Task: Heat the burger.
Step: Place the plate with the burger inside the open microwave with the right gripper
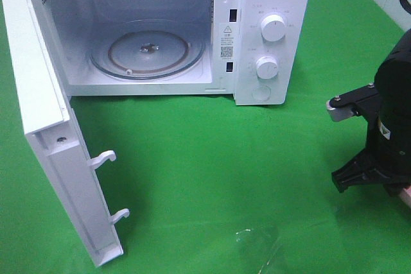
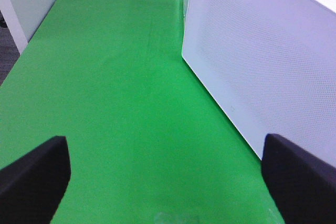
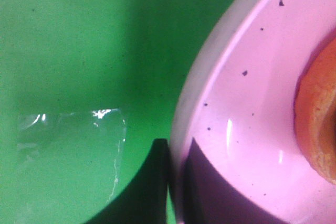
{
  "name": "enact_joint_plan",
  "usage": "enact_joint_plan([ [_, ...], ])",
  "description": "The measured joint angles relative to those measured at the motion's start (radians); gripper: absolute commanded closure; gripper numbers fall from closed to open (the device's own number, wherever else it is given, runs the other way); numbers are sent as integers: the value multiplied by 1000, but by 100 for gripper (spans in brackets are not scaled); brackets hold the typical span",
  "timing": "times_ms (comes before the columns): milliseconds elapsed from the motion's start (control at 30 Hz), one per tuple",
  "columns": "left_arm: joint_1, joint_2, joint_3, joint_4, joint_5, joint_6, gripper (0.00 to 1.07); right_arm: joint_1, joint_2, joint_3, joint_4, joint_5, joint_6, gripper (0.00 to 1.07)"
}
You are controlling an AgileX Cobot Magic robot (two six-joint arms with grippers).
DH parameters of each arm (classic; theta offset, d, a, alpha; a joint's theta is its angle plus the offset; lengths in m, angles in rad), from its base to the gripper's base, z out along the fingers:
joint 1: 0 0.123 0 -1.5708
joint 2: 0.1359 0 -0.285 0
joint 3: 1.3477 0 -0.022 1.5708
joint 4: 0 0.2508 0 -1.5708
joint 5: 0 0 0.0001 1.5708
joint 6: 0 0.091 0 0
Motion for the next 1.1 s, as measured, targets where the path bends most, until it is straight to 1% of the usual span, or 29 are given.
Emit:
enact_joint_plan([
  [33, 0, 0, 0, 0, 0, 0, 16, 0, 0, 0, 0, 0, 0, 107],
  [167, 0, 0, 0, 0, 0, 0, 16, 55, -57, 0, -13, 45, 4, 107],
  [333, 0, 0, 0, 0, 0, 0, 16, 97, -97, 1, -22, 89, 5, 107],
  [400, 0, 0, 0, 0, 0, 0, 16, 136, -130, 1, -23, 111, 5, 107],
  [500, 0, 0, 0, 0, 0, 0, 16, 162, -151, 1, -23, 125, 5, 107],
  [567, 0, 0, 0, 0, 0, 0, 16, 223, -194, 8, -23, 148, 5, 107],
  [667, 0, 0, 0, 0, 0, 0, 16, 236, -203, 13, -23, 148, 5, 107],
  [700, 0, 0, 0, 0, 0, 0, 16, 270, -225, 29, -23, 150, 5, 107],
  [733, 0, 0, 0, 0, 0, 0, 16, 270, -225, 29, -23, 150, 5, 107],
  [800, 0, 0, 0, 0, 0, 0, 16, 334, -259, 66, -22, 169, 5, 107],
  [833, 0, 0, 0, 0, 0, 0, 16, 334, -259, 66, -22, 169, 5, 107],
  [867, 0, 0, 0, 0, 0, 0, 16, 368, -282, 85, -21, 179, 8, 107],
  [967, 0, 0, 0, 0, 0, 0, 16, 386, -290, 89, -21, 185, 8, 107],
  [1000, 0, 0, 0, 0, 0, 0, 16, 421, -309, 100, -22, 192, 9, 107],
  [1033, 0, 0, 0, 0, 0, 0, 16, 421, -309, 100, -22, 192, 9, 107],
  [1100, 0, 0, 0, 0, 0, 0, 16, 480, -334, 120, -22, 200, 9, 107],
])
